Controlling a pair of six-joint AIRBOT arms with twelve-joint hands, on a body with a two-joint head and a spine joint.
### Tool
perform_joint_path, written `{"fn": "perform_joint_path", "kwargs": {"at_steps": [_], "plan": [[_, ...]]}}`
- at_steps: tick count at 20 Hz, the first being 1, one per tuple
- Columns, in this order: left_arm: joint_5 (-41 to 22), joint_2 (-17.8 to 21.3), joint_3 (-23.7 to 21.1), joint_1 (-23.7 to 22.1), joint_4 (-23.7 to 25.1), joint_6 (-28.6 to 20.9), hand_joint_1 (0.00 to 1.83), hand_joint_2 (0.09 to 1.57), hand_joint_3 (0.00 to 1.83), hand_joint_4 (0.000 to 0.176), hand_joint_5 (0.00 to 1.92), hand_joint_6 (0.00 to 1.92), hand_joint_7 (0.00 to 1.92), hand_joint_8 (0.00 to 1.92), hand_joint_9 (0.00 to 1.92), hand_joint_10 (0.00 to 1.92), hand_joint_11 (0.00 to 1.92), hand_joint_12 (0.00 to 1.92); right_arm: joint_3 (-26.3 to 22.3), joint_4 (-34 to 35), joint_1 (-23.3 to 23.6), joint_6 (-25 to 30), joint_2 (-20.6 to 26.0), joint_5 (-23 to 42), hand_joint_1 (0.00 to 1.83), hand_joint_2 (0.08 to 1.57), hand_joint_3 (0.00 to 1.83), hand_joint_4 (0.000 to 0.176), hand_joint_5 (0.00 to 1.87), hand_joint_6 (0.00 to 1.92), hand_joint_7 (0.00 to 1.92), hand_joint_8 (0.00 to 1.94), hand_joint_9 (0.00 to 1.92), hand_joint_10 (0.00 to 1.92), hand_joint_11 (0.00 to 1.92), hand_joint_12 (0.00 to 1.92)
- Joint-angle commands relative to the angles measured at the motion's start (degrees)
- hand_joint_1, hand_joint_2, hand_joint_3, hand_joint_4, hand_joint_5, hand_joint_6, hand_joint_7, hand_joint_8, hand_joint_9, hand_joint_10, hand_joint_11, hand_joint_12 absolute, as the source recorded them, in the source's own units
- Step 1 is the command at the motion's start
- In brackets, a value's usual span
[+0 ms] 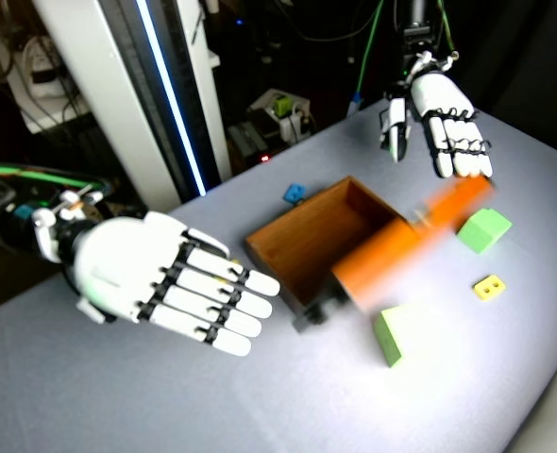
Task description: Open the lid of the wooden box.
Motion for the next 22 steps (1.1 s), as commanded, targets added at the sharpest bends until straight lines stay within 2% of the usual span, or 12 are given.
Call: {"fn": "perform_joint_path", "kwargs": {"at_steps": [1, 6, 7, 10, 11, 13, 14, 16, 18, 19, 20, 22], "plan": [[-7.87, -0.08, 0.06, -0.55, -1.11, -0.16, 0.56, 1.46, 0.0, 0.0, 0.0, 0.0, 0.0, 0.0, 0.0, 0.0, 0.0, 0.26, 0.07, -0.05, 0.58, 0.11, 0.39, 8.44, 0.54, 1.48, 0.01, 0.027, 0.0, 0.0, 0.0, 0.0, 0.0, 0.0, 0.0, 0.0], [-10.12, -0.42, -0.03, -0.14, -2.21, -0.15, 0.57, 1.44, 0.0, 0.014, 0.0, 0.0, 0.0, 0.0, 0.0, 0.0, 0.0, 0.01, -1.05, 0.1, 0.48, -0.42, 1.7, 11.03, 0.45, 1.48, 0.01, 0.047, 0.0, 0.0, 0.0, 0.0, 0.0, 0.0, 0.0, 0.0], [-10.8, -0.44, -0.07, 0.02, -2.53, -0.15, 0.51, 1.46, 0.01, 0.008, 0.0, 0.0, 0.0, 0.0, 0.0, 0.0, 0.0, 0.0, -1.44, 0.1, 0.48, -0.77, 2.2, 11.62, 0.35, 1.48, 0.01, 0.03, 0.0, 0.0, 0.0, 0.0, 0.0, 0.0, 0.0, 0.0], [-12.9, -0.43, -0.27, 0.46, -3.47, -0.11, 0.36, 1.47, 0.01, 0.0, 0.0, 0.0, 0.0, 0.0, 0.0, 0.0, 0.0, 0.0, -2.37, 0.09, 0.33, -1.6, 3.3, 13.02, 0.24, 1.45, 0.0, 0.046, 0.0, 0.0, 0.0, 0.0, 0.0, 0.0, 0.0, 0.0], [-13.69, -0.42, -0.36, 0.58, -3.73, -0.08, 0.31, 1.47, 0.01, 0.008, 0.0, 0.0, 0.0, 0.0, 0.0, 0.0, 0.0, 0.0, -2.73, 0.09, 0.15, -1.84, 3.73, 13.77, 0.21, 1.44, 0.0, 0.053, 0.0, 0.0, 0.0, 0.0, 0.0, 0.0, 0.0, 0.0], [-15.29, -0.4, -0.55, 0.7, -4.13, -0.06, 0.18, 1.48, 0.01, 0.039, 0.0, 0.0, 0.0, 0.0, 0.0, 0.0, 0.0, 0.0, -3.61, 0.09, -0.59, -2.09, 4.74, 16.0, 0.26, 1.4, 0.0, 0.034, 0.0, 0.0, 0.0, 0.0, 0.0, 0.0, 0.0, 0.0], [-16.01, -0.4, -0.62, 0.71, -4.32, -0.05, 0.13, 1.46, 0.0, 0.054, 0.0, 0.0, 0.0, 0.0, 0.0, 0.0, 0.0, 0.0, -3.93, 0.09, -0.98, -2.13, 5.18, 17.01, 0.31, 1.43, 0.0, 0.06, 0.0, 0.0, 0.0, 0.0, 0.0, 0.0, 0.0, 0.0], [-17.55, -0.37, -0.78, 0.87, -4.87, 0.1, 0.12, 1.46, 0.0, 0.067, 0.0, 0.0, 0.0, 0.0, 0.0, 0.0, 0.0, 0.0, -4.42, 0.15, -1.63, -2.13, 5.99, 19.06, 0.32, 1.46, 0.01, 0.075, 0.0, 0.0, 0.0, 0.0, 0.0, 0.0, 0.0, 0.0], [-19.42, -0.05, -1.03, 1.26, -5.58, 0.18, 0.11, 1.45, 0.0, 0.098, 0.0, 0.0, 0.0, 0.0, 0.0, 0.0, 0.0, 0.0, -5.01, 0.13, -1.97, -2.13, 6.84, 21.23, 0.34, 1.46, 0.01, 0.07, 0.0, 0.0, 0.0, 0.0, 0.0, 0.0, 0.0, 0.0], [-20.24, 0.1, -1.13, 1.36, -5.82, 0.24, 0.06, 1.44, 0.0, 0.104, 0.0, 0.0, 0.0, 0.0, 0.0, 0.0, 0.0, 0.0, -5.31, 0.1, -2.23, -2.13, 7.26, 22.21, 0.26, 1.42, 0.0, 0.051, 0.0, 0.0, 0.0, 0.0, 0.0, 0.0, 0.0, 0.0], [-21.21, 0.34, -1.35, 1.51, -6.19, 0.56, 0.01, 1.43, 0.0, 0.117, 0.0, 0.0, 0.0, 0.0, 0.0, 0.0, 0.0, 0.0, -5.62, 0.1, -2.63, -2.13, 7.76, 23.53, 0.19, 1.42, 0.0, 0.0, 0.0, 0.0, 0.0, 0.0, 0.0, 0.0, 0.0, 0.0], [-23.32, 0.95, -1.89, 1.99, -6.91, 1.19, 0.0, 1.43, 0.0, 0.117, 0.0, 0.0, 0.0, 0.0, 0.0, 0.0, 0.0, 0.0, -6.07, 0.1, -3.32, -2.13, 8.52, 25.49, 0.16, 1.44, 0.0, 0.0, 0.0, 0.0, 0.0, 0.0, 0.0, 0.0, 0.0, 0.0]]}}
